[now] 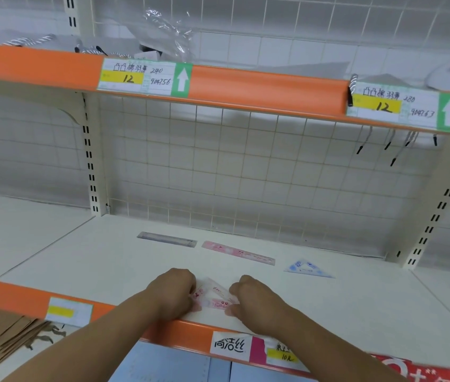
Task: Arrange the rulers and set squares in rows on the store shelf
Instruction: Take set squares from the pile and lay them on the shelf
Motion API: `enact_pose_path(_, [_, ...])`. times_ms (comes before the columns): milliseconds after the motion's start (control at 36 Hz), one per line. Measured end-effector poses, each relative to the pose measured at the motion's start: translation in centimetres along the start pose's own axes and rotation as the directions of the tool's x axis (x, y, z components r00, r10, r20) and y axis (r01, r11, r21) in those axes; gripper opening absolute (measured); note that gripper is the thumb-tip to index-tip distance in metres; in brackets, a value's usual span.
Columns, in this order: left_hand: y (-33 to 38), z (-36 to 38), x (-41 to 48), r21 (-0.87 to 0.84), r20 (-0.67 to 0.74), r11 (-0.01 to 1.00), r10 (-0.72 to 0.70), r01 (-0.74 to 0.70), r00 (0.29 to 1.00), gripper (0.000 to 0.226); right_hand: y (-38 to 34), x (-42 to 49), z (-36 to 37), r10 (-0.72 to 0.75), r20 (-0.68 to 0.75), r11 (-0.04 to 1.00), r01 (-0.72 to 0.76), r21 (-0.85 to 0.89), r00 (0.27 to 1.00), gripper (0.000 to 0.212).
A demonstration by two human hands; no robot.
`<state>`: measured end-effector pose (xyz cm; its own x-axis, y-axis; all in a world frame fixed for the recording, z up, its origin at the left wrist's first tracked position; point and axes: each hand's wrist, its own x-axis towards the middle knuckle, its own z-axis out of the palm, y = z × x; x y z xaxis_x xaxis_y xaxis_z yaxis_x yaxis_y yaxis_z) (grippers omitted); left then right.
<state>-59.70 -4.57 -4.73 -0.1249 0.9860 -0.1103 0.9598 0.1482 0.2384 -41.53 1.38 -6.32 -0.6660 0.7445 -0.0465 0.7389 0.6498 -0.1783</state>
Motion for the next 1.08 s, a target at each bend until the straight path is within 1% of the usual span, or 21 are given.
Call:
enact_pose_path(111, [0.7, 0.0, 0.4, -0.043, -0.009, 0.999, 0.03, -0.031, 1.0, 0.037, 0.7, -0.3, -0.3, 0.017, -0.017, 0.999, -0.017, -0.03, 1.0, 0.034])
enact_pose_path(222, [1.9, 0.2, 1.2, -0.056, 0.006, 0.997, 0.062, -0.062, 0.998, 0.048, 2.8, -1.3, -1.3, 0.057, -0.037, 0.996, -0.059, -0.062, 0.998, 0.03])
enact_pose_path(333, [2.7, 0.6, 1.9, -0.043, 0.033, 0.996, 0.076, -0.075, 0.997, 0.05, 6.2, -2.9, -2.3, 0.165, -0.045, 0.981, -0.168, -0.092, 0.985, 0.027])
enact_pose_path(444, [3.2, 0.8, 2.3, -0.044, 0.06, 0.996, 0.084, -0.082, 0.995, 0.052, 10.0, -4.8, -3.2, 0.271, -0.065, 0.95, -0.277, -0.146, 0.96, 0.029])
enact_pose_path(556, [3.7, 0.8, 2.5, -0.05, 0.088, 0.995, 0.093, -0.088, 0.992, 0.053, 13.2, -6.2, -3.6, 0.338, -0.078, 0.916, -0.347, -0.202, 0.938, 0.029])
enact_pose_path(639, [3.8, 0.7, 2.5, -0.048, 0.104, 0.994, 0.099, -0.095, 0.99, 0.052, 14.9, -6.9, -3.5, 0.381, -0.075, 0.899, -0.388, -0.204, 0.922, 0.023])
enact_pose_path(778, [3.5, 0.8, 2.4, -0.048, 0.119, 0.994, 0.099, -0.094, 0.988, 0.044, 16.4, -7.1, -3.3, 0.393, -0.061, 0.902, -0.398, -0.17, 0.917, 0.019])
enact_pose_path(833, [3.5, 0.8, 2.4, -0.052, 0.122, 0.995, 0.095, -0.089, 0.988, 0.046, 16.6, -6.9, -3.3, 0.397, -0.047, 0.905, -0.399, -0.149, 0.917, 0.018])
enact_pose_path(972, [3.4, 0.9, 2.3, -0.055, 0.127, 0.995, 0.094, -0.088, 0.987, 0.052, 16.8, -6.4, -3.3, 0.39, -0.012, 0.916, -0.389, -0.096, 0.921, 0.028])
enact_pose_path(1056, [3.5, 0.9, 2.3, -0.061, 0.13, 0.994, 0.093, -0.086, 0.987, 0.052, 17.0, -6.1, -3.4, 0.387, -0.004, 0.919, -0.386, -0.082, 0.922, 0.016])
enact_pose_path(1083, [3.5, 0.9, 2.3, -0.064, 0.13, 0.994, 0.093, -0.085, 0.987, 0.052, 17.0, -6.1, -3.4, 0.391, -0.002, 0.917, -0.39, -0.081, 0.92, 0.016])
